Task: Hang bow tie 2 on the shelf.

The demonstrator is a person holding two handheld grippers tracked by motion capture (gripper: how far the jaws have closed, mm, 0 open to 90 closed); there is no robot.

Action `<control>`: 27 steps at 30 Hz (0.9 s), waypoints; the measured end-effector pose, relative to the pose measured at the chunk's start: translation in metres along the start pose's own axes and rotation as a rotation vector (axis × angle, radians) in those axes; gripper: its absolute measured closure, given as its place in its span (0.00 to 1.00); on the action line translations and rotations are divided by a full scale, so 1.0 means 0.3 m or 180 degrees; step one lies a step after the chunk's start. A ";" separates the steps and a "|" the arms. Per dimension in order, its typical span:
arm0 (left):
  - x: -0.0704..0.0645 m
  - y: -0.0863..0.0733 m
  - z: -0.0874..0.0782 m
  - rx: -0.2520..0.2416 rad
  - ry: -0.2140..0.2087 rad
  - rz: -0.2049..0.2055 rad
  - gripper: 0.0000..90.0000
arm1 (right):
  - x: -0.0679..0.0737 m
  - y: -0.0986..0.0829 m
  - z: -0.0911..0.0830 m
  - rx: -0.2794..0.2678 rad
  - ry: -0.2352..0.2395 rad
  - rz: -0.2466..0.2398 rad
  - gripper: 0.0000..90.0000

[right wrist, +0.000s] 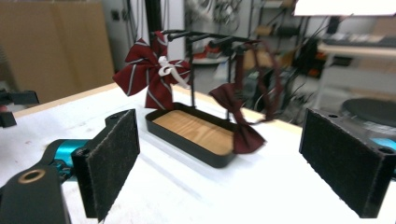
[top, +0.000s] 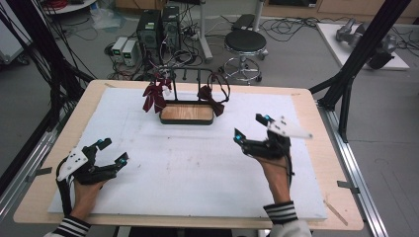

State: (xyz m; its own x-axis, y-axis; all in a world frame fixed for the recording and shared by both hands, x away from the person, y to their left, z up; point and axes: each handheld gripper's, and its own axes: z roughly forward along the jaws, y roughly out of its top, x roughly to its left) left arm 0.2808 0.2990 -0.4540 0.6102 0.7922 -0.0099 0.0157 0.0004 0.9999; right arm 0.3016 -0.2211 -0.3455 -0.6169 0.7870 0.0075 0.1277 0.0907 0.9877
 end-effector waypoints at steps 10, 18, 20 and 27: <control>-0.006 0.000 -0.003 -0.0013 0.0025 0.0042 0.18 | -0.025 -0.237 -0.168 -0.0265 -0.0281 -0.0009 0.13; -0.014 0.000 -0.015 -0.0027 0.0081 0.0079 0.17 | -0.040 -0.350 -0.175 -0.0278 -0.0428 0.0051 0.13; -0.015 0.000 -0.016 -0.0031 0.0087 0.0085 0.17 | -0.046 -0.357 -0.169 -0.0272 -0.0438 0.0038 0.13; -0.016 -0.001 -0.018 -0.0041 0.0101 0.0093 0.17 | -0.043 -0.381 -0.143 -0.0189 -0.0435 0.0001 0.13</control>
State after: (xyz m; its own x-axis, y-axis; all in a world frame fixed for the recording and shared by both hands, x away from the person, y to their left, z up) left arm 0.2735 0.2986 -0.4542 0.5850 0.8108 0.0196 -0.0122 -0.0154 0.9998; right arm 0.2617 -0.2678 -0.4518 -0.5050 0.8631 -0.0097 0.0791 0.0575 0.9952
